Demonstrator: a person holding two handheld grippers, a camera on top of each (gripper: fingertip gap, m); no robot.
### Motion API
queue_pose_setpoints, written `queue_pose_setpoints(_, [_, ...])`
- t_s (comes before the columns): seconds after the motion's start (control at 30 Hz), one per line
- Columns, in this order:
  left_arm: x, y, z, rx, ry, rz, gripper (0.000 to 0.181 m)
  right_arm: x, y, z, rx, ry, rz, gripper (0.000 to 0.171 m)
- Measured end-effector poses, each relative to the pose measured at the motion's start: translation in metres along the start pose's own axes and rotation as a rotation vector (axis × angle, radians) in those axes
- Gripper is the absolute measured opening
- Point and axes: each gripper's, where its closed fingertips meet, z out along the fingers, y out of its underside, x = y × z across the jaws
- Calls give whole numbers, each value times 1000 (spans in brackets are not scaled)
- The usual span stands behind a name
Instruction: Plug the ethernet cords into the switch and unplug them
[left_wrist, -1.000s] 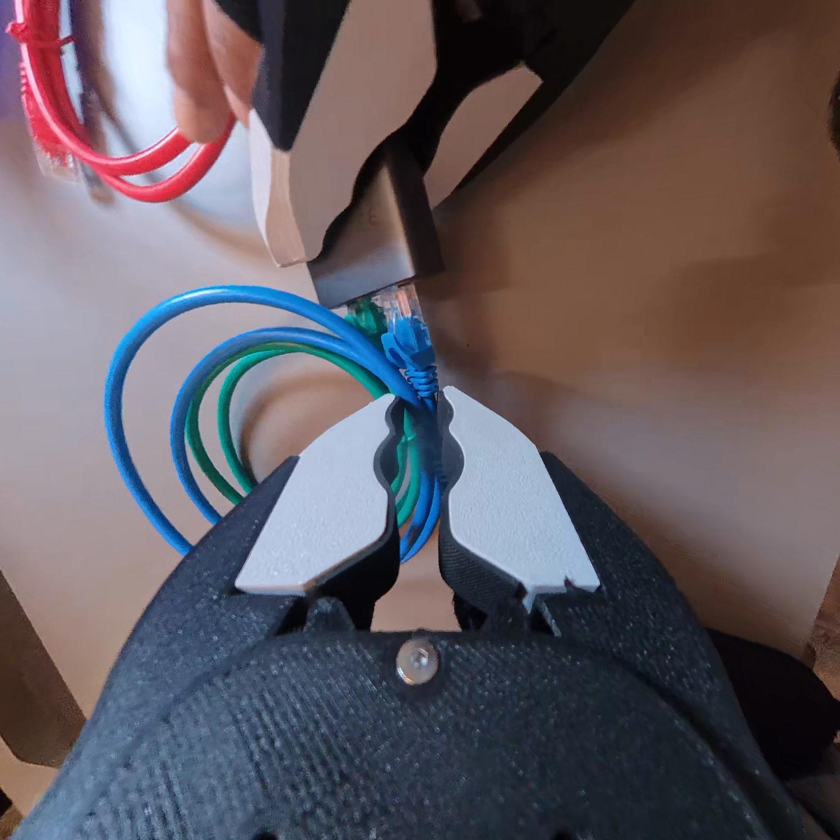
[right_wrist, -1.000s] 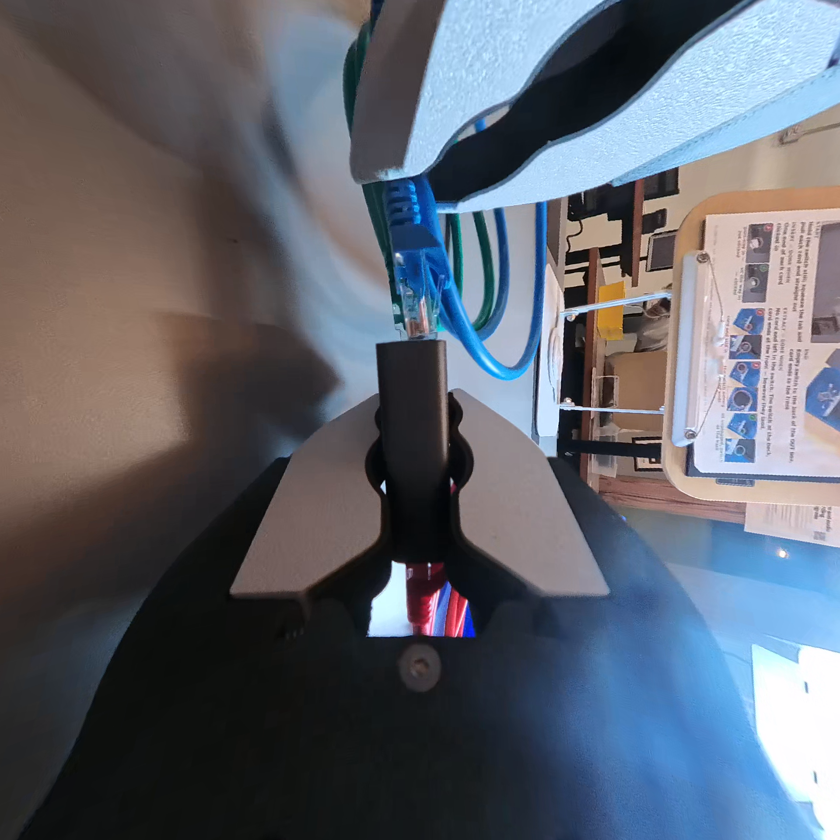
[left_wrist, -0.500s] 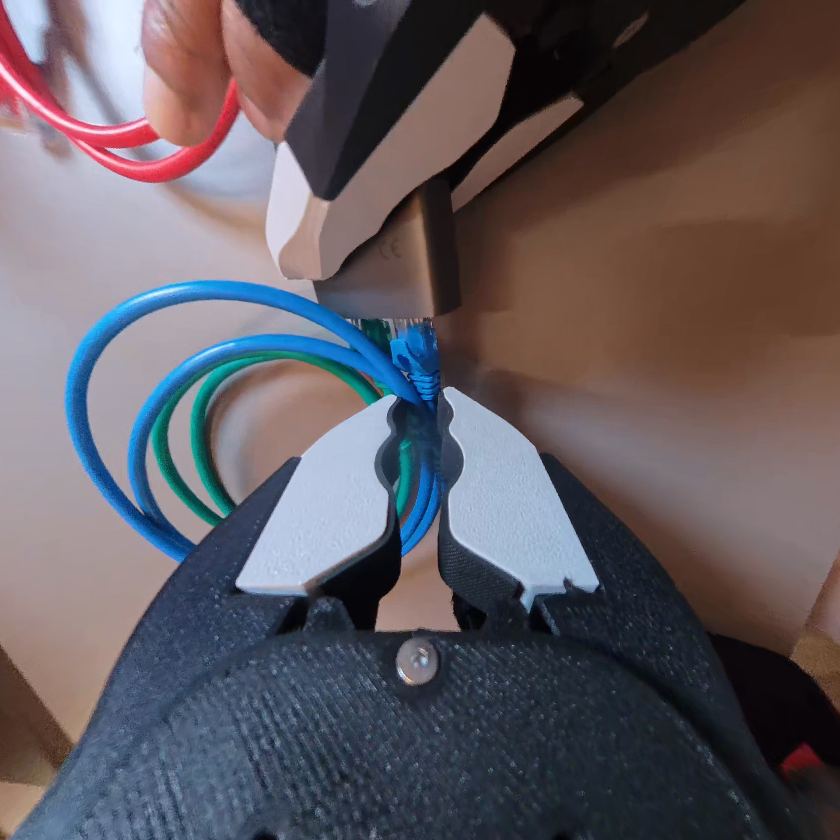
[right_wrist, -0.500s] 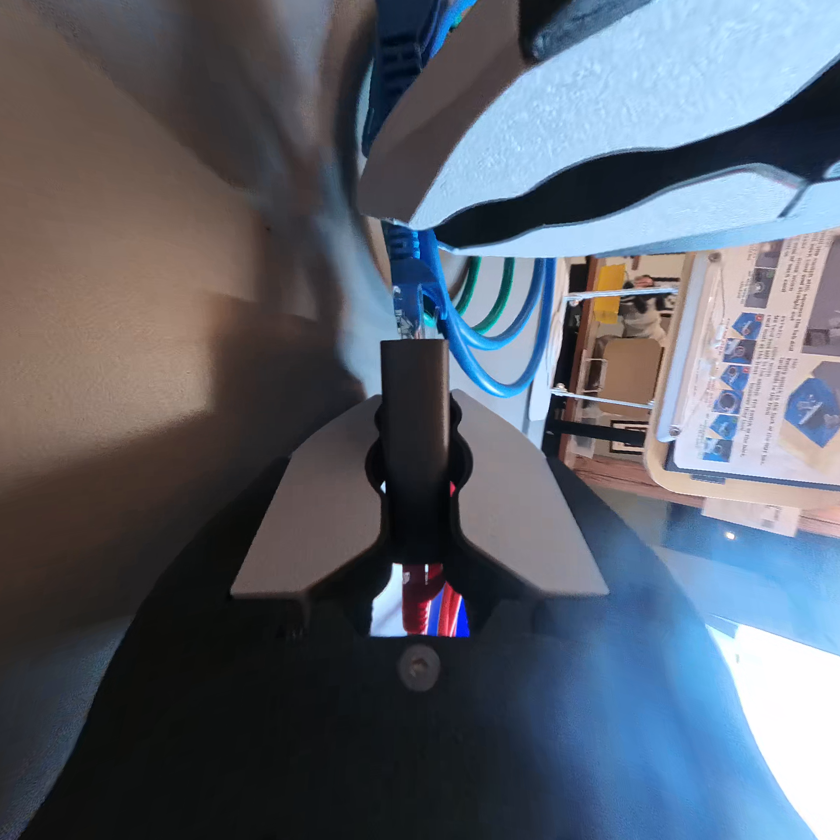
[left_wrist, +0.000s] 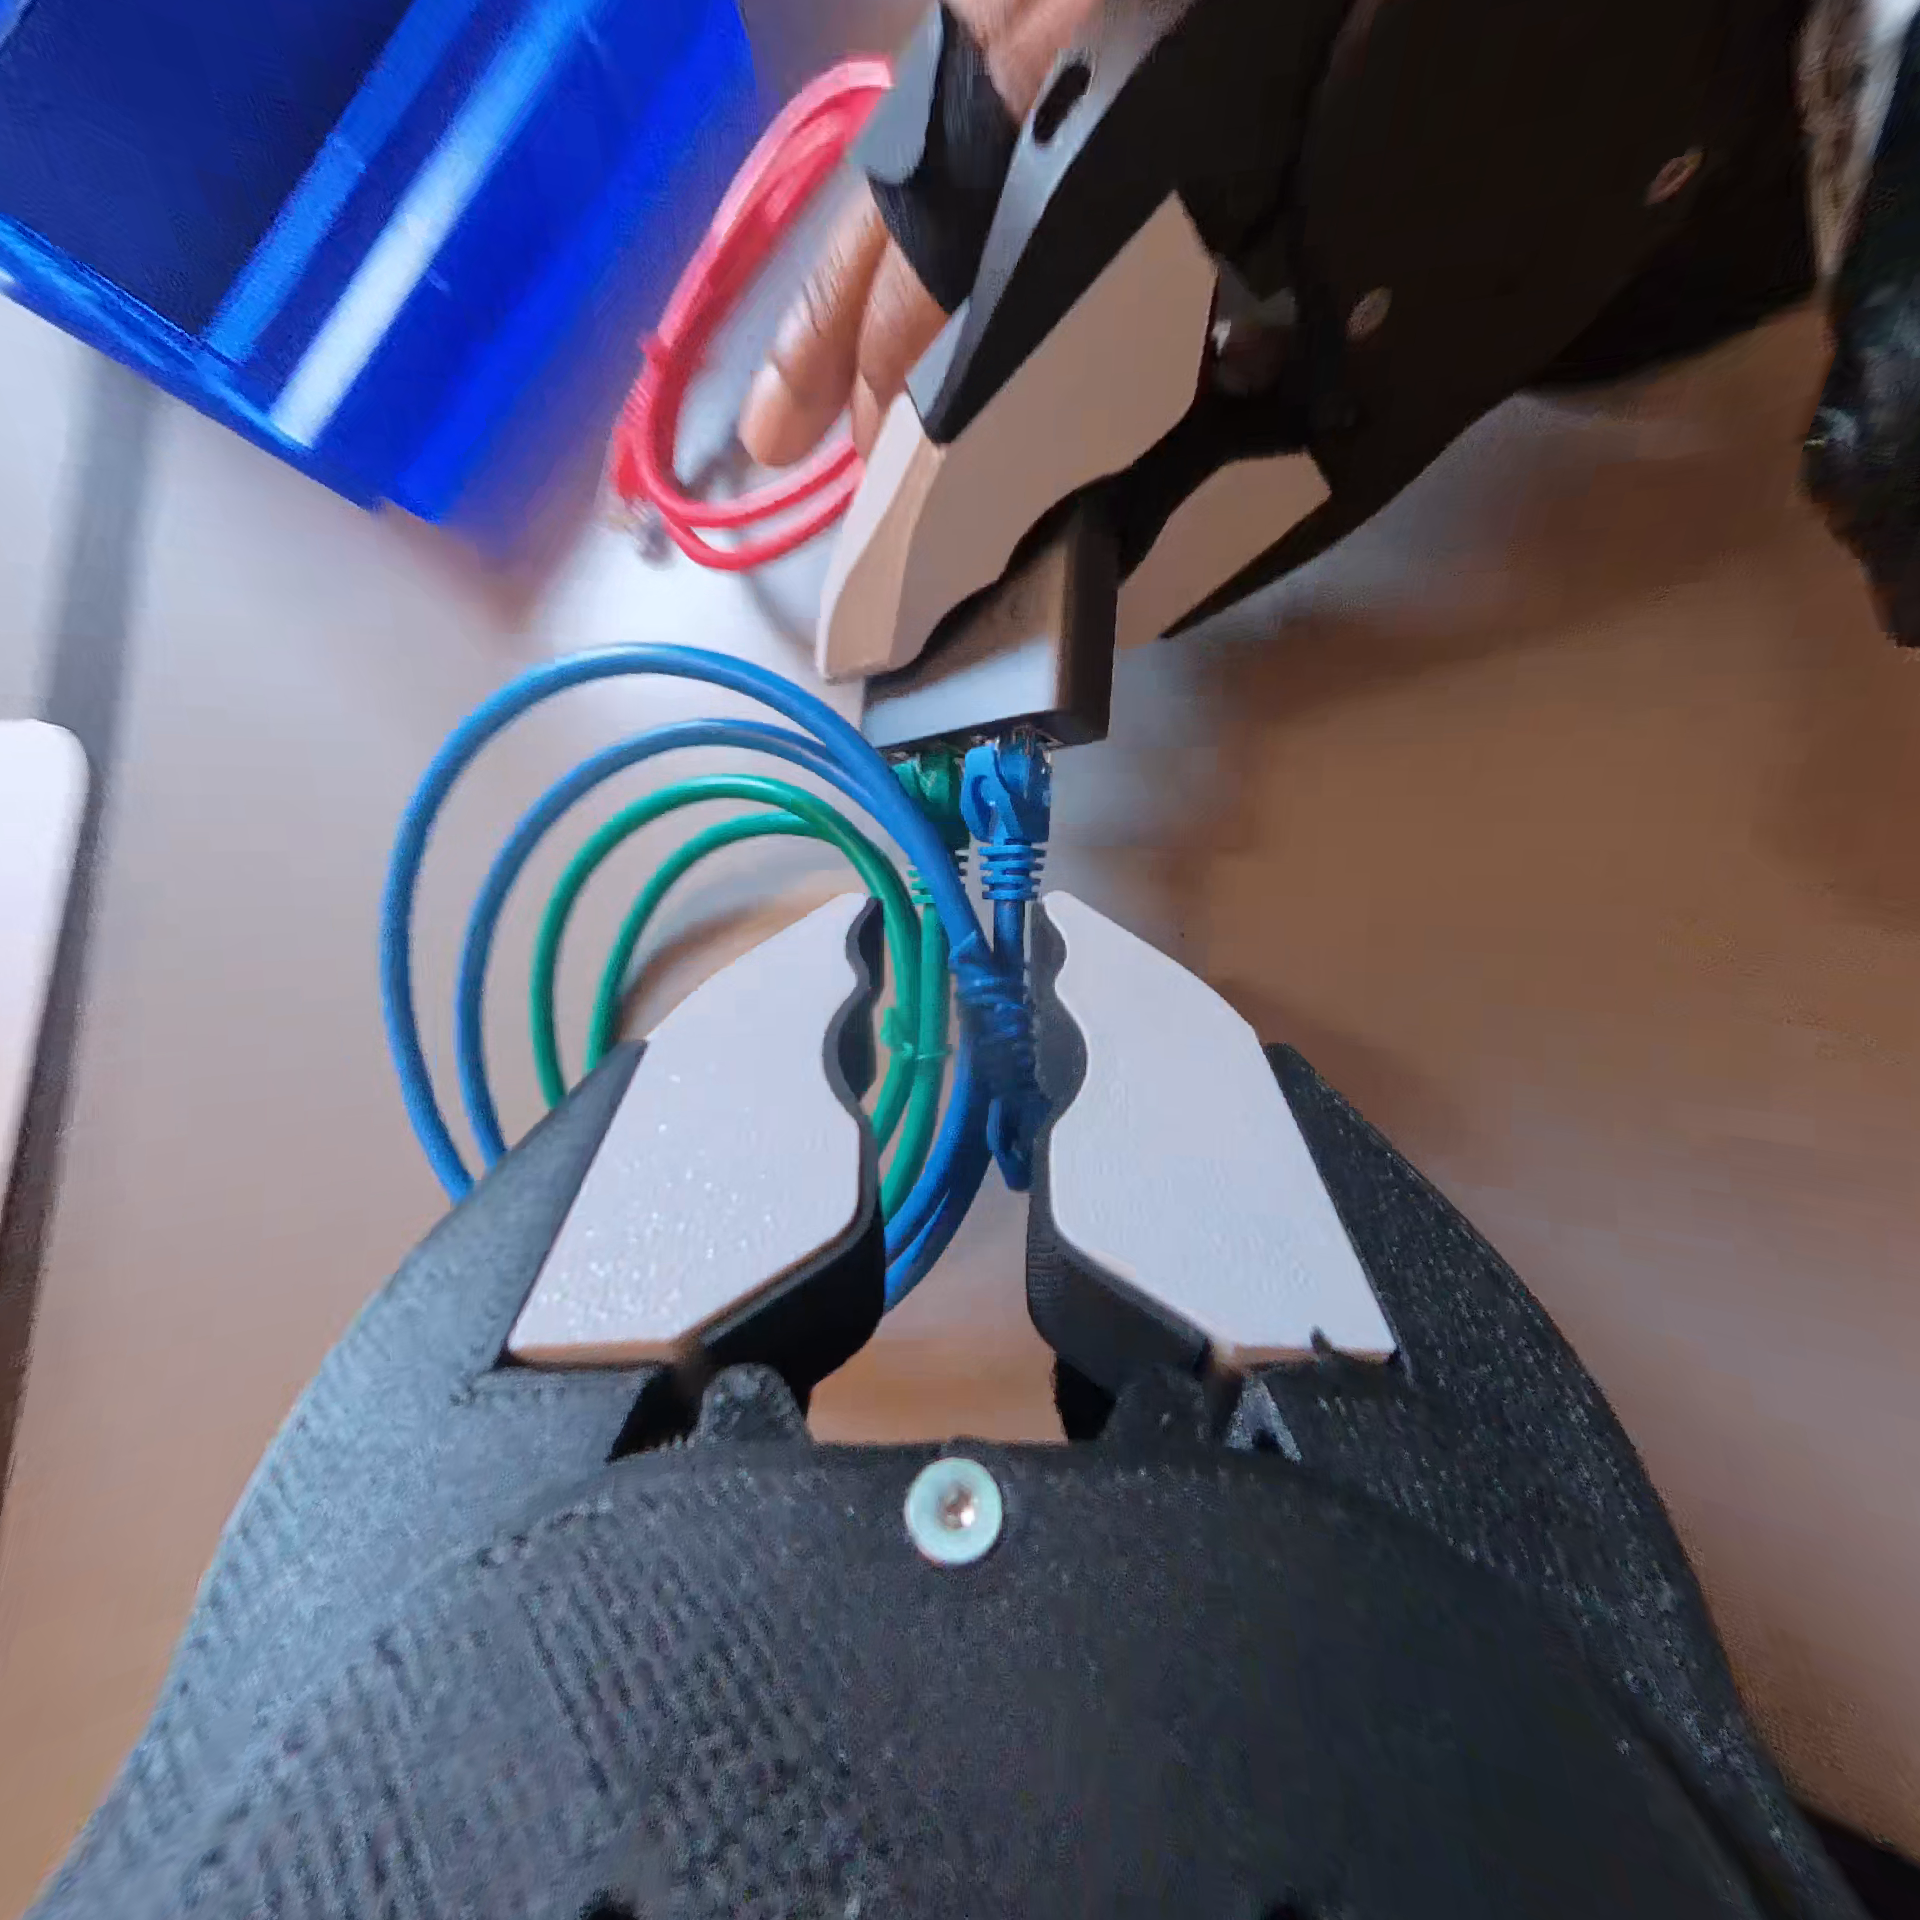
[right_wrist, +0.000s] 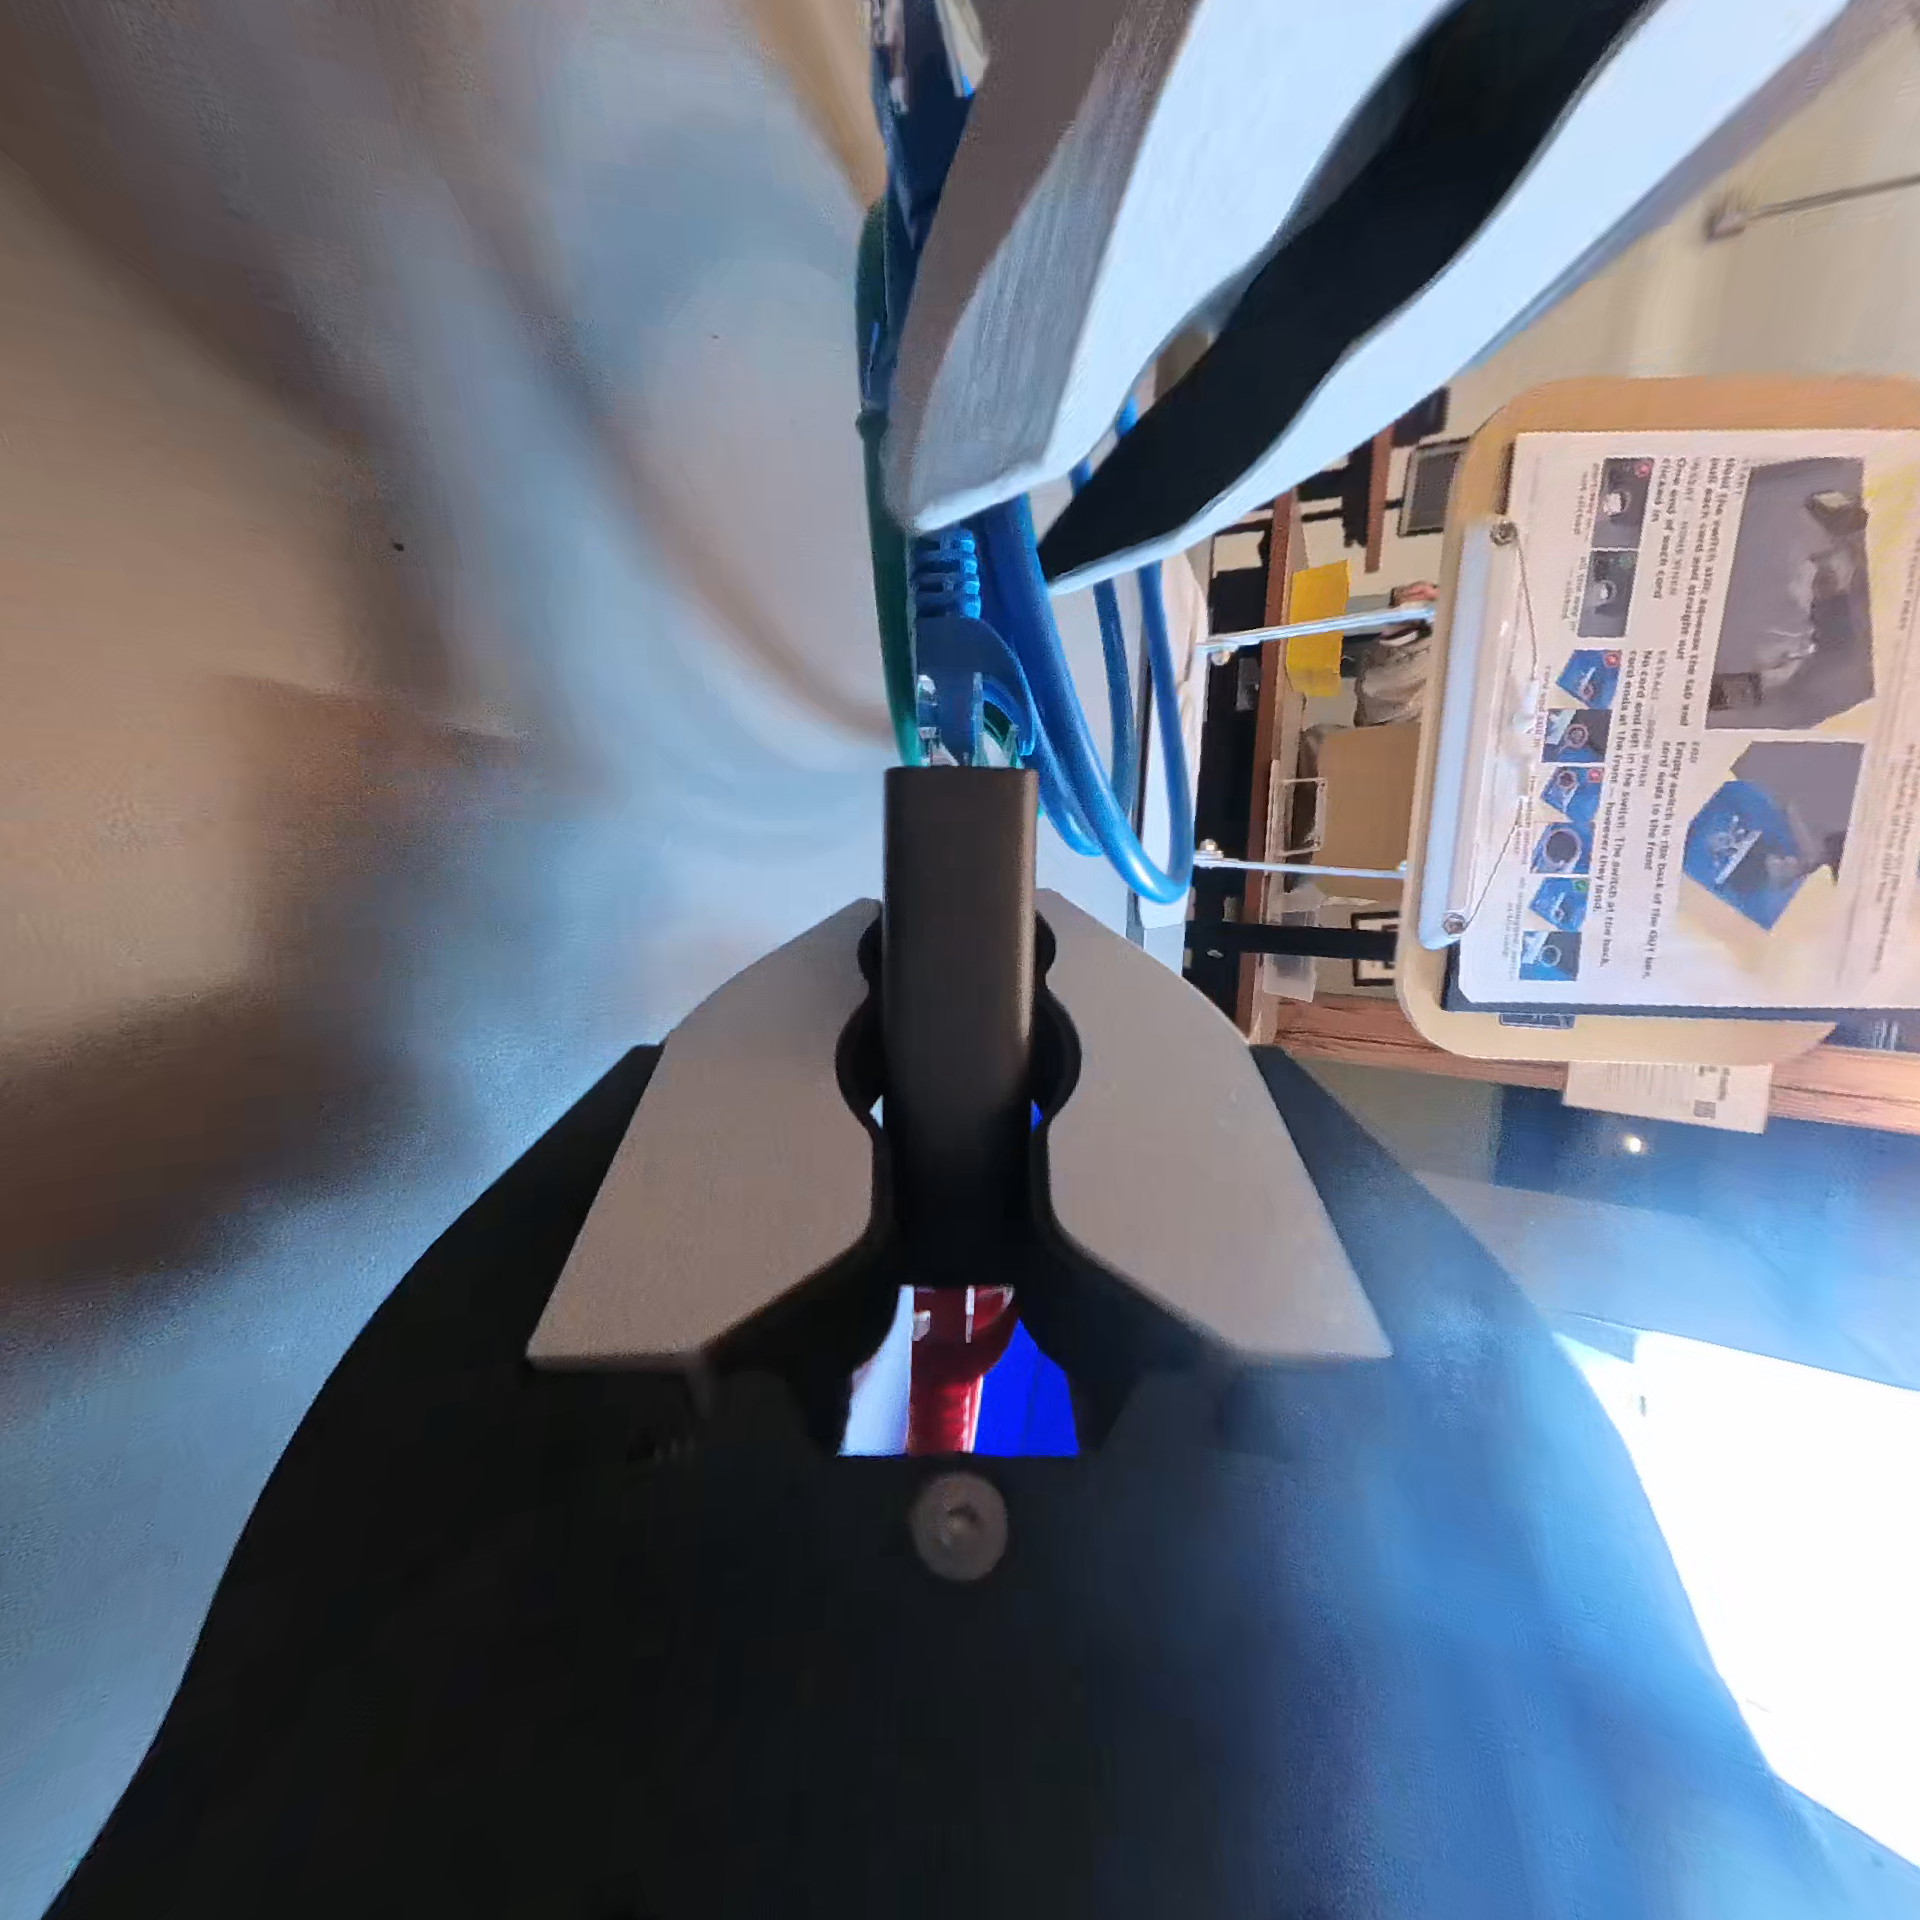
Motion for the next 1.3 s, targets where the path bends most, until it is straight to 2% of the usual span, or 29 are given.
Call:
queue_pose_setpoints(0.03, [-2, -3, -6, 45, -43, 13, 29, 1, 1, 0, 1, 4, 4, 22])
queue_pose_setpoints(0.17, [-10, 2, -26, 125, -182, 50, 32, 2, 4, 1, 7, 11, 34, 22])
queue_pose_setpoints(0.37, [-28, 14, -60, 266, -311, -37, 41, 26, 20, -3, -20, 91, 156, 22])
queue_pose_setpoints(0.5, [-28, 25, -65, 379, -245, -178, 40, 59, 40, -11, -31, 183, 337, 23])
queue_pose_setpoints(0.67, [-16, 45, -40, 363, -153, -227, 39, 114, 70, -32, -72, 256, 481, 23])
queue_pose_setpoints(0.83, [-4, 48, -29, 349, -113, -196, 38, 180, 136, -45, -306, 214, 410, 23])
queue_pose_setpoints(0.93, [4, 51, -24, 339, -86, -182, 37, 222, 203, -51, -621, 99, 263, 23])
queue_pose_setpoints(1.07, [13, 54, -16, 311, -54, -165, 38, 266, 285, -48, -1002, -133, -90, 23])
queue_pose_setpoints(1.17, [14, 60, -13, 283, -63, -139, 37, 257, 321, -18, -1098, -359, -192, 23])
queue_pose_setpoints(1.3, [20, 65, -10, 270, -35, -158, 33, 219, 353, 28, -1157, -579, -360, 23])
